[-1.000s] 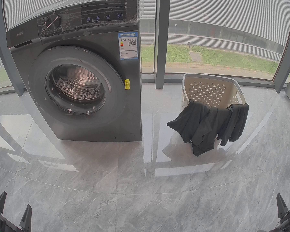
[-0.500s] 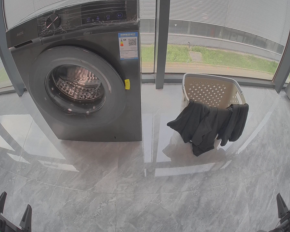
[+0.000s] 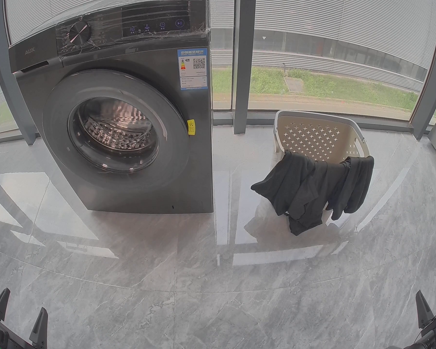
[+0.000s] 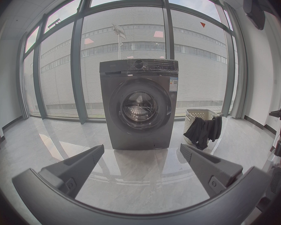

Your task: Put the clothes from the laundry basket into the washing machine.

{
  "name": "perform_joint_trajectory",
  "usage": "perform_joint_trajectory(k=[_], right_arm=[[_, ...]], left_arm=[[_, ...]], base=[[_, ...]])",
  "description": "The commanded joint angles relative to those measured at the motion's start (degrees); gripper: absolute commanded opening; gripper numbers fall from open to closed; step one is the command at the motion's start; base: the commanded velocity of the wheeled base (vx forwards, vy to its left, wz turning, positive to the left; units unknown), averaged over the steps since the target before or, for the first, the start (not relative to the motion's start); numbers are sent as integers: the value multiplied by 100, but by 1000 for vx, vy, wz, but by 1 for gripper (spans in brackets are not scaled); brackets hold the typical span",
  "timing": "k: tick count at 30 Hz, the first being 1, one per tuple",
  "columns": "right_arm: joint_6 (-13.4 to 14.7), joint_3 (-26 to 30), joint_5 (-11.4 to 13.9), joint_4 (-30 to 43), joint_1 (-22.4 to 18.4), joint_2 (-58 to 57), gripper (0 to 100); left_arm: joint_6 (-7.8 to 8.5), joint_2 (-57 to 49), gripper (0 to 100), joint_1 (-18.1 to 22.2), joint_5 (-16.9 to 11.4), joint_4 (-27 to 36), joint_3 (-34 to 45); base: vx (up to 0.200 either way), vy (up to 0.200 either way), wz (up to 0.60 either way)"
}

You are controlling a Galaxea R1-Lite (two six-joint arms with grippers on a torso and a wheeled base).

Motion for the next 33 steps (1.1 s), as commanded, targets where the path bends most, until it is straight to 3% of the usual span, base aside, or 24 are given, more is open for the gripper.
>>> perform_joint_trajectory(k=[1, 33], right_arm=[[0, 101, 1, -2, 2, -93, 100], [0, 101, 1, -2, 2, -93, 100]], left_arm=[[-4, -96, 100, 0, 4, -4, 92], [-4, -96, 100, 0, 4, -4, 92]], base=[[200, 0, 0], [200, 0, 0]])
